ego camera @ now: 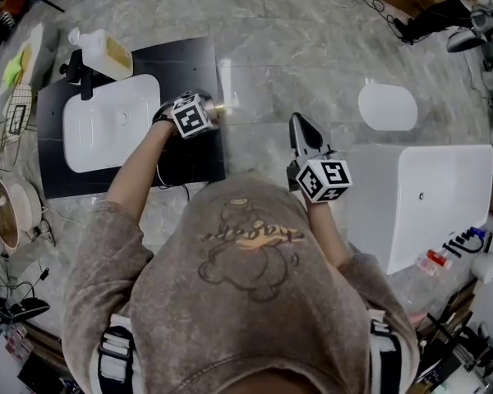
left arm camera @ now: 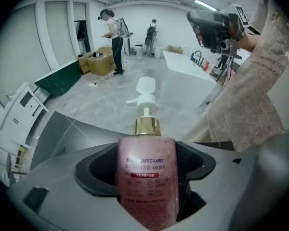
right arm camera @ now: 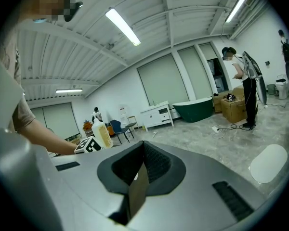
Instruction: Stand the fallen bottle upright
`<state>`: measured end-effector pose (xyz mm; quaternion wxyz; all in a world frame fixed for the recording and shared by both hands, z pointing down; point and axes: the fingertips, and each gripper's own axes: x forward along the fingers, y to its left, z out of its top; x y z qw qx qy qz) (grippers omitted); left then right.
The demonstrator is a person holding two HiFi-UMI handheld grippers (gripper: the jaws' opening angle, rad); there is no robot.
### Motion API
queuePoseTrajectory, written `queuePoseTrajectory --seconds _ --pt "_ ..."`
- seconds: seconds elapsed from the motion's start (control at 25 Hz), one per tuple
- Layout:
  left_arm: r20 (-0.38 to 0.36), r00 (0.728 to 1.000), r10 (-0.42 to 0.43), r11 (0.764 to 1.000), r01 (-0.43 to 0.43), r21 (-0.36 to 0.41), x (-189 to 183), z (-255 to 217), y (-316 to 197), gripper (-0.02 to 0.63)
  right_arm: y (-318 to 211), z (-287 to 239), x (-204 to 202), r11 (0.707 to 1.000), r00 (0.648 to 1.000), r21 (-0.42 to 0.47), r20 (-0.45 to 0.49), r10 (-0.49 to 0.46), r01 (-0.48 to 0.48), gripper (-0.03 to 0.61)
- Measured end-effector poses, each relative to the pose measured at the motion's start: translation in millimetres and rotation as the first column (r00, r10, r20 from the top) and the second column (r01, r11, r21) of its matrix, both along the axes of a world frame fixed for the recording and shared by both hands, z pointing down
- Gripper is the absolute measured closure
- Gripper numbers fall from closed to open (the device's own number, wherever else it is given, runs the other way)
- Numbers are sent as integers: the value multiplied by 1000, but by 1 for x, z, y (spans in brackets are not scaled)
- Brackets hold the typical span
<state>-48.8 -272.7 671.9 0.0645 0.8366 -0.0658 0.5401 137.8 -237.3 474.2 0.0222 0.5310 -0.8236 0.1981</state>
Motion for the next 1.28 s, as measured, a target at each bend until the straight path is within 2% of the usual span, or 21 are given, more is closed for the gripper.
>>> queuePoseTrajectory --seconds 0.12,0.56,1.0,1.28 --pt "-8 1000 4 1000 -4 2 3 -3 -2 244 0 1 2 1000 1000 -2 -1 4 -4 580" --pt "28 1000 -11 1000 11 6 -3 -3 1 253 6 1 7 1000 1000 -4 -7 11 -11 578" --pt "0 999 40 999 -40 14 26 -7 8 258 10 -1 10 1000 1000 -3 -13 20 -20 580" --pt "-14 1000 17 999 -17 35 35 -11 1 262 11 -1 19 999 999 -5 -15 36 -36 580"
